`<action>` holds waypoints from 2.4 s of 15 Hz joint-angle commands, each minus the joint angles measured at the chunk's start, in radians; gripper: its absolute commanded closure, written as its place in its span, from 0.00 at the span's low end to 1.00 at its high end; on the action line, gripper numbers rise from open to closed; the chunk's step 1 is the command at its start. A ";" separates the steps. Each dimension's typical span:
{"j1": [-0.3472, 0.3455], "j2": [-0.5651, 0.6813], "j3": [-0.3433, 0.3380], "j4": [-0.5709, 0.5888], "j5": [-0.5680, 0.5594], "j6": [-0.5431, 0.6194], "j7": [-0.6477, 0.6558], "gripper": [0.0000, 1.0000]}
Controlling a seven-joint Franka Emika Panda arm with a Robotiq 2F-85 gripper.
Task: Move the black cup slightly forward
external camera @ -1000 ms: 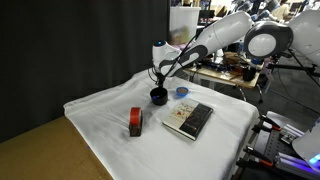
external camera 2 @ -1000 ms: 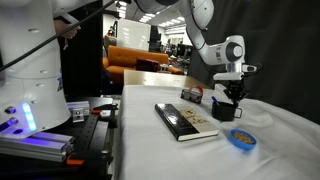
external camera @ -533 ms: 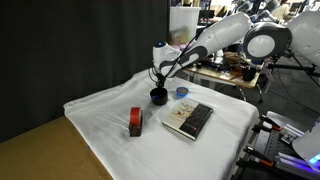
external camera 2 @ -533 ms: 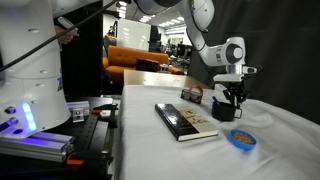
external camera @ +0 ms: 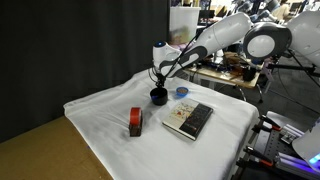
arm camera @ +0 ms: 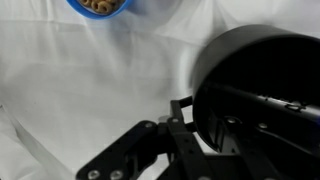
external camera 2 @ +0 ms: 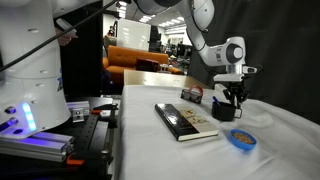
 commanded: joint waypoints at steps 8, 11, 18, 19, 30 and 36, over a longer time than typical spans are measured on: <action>0.012 0.010 -0.010 -0.010 0.005 -0.017 0.010 0.18; 0.012 0.010 -0.009 -0.019 0.006 -0.020 0.010 0.01; 0.010 0.018 -0.005 -0.013 0.006 -0.008 0.003 0.00; 0.010 0.018 -0.005 -0.013 0.006 -0.008 0.003 0.00; 0.010 0.018 -0.005 -0.014 0.006 -0.008 0.003 0.00; 0.013 0.019 -0.008 -0.014 0.005 -0.008 0.009 0.57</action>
